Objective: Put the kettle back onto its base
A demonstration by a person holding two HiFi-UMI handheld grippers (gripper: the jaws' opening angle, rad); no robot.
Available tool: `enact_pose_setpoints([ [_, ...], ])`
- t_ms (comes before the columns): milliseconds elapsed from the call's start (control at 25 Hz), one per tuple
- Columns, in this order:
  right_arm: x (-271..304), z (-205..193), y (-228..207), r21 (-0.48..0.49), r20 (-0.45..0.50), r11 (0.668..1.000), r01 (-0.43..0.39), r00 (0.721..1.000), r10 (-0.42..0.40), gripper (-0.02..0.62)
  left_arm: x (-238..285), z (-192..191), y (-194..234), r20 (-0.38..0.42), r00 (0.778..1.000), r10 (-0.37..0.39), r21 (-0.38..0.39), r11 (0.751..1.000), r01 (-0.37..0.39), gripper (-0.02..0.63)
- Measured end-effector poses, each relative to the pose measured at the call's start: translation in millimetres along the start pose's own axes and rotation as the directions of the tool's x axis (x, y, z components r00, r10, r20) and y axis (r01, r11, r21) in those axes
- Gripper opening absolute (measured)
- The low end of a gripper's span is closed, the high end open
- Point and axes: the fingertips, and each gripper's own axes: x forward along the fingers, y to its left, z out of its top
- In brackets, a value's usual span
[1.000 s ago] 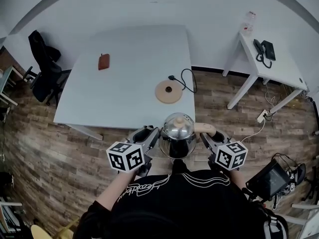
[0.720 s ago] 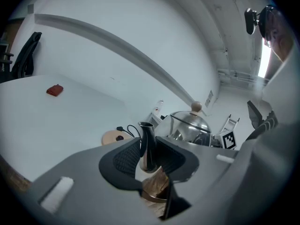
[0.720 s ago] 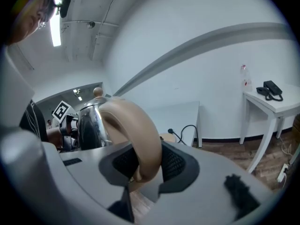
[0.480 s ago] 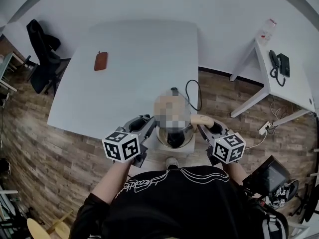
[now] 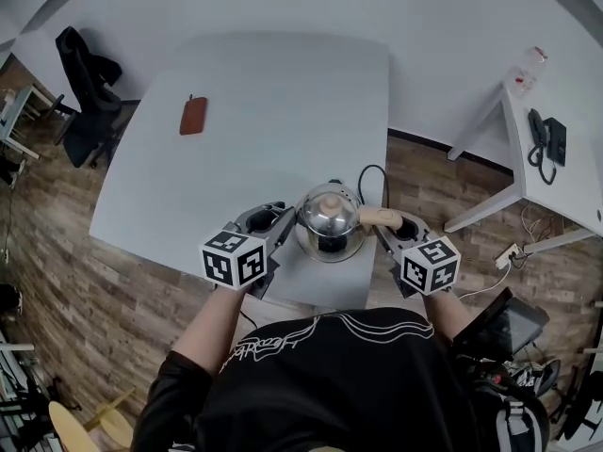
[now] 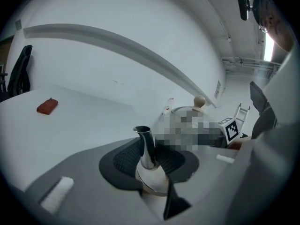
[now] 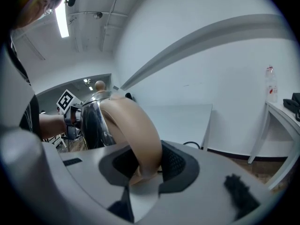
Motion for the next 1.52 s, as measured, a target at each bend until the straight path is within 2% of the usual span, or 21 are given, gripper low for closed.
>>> enact_pose_setpoints([
  [320, 37.9, -5.6, -15.9, -0.006, -0.034, 1.0, -0.018, 0.999, 0.018, 0.114, 20.8, 0.7, 30.3, 0.0, 1.0, 0.028, 0.023, 0.999, -0.028, 0.105],
  [1000, 61.7, -13.5, -19.6, -0.049, -0.073, 0.998, -0.031, 0.997, 0.028, 0.114, 29.4, -10.8, 52.7, -0.009, 0.999, 0.044, -0.013, 0.999, -0.045, 0.104],
  [1120, 62.4, -14.7, -20.7, -0.058, -0.07, 0.998, -0.024, 0.997, 0.02, 0.114, 29.8, -13.6, 52.7, -0.001, 0.999, 0.044, -0.018, 0.999, -0.044, 0.104],
  [1360, 65.7, -19.7, -23.2, -0.023, -0.055, 1.0, -0.01, 0.998, 0.009, 0.115, 29.1, -11.6, 51.9, 0.041, 0.998, 0.043, 0.02, 0.999, -0.043, 0.106],
  [1520, 66.7, -20.1, -24.8, -0.015, -0.052, 1.0, -0.001, 0.999, 0.0, 0.115, 29.7, -11.7, 53.1, 0.069, 0.997, 0.032, -0.006, 0.999, -0.032, 0.107],
])
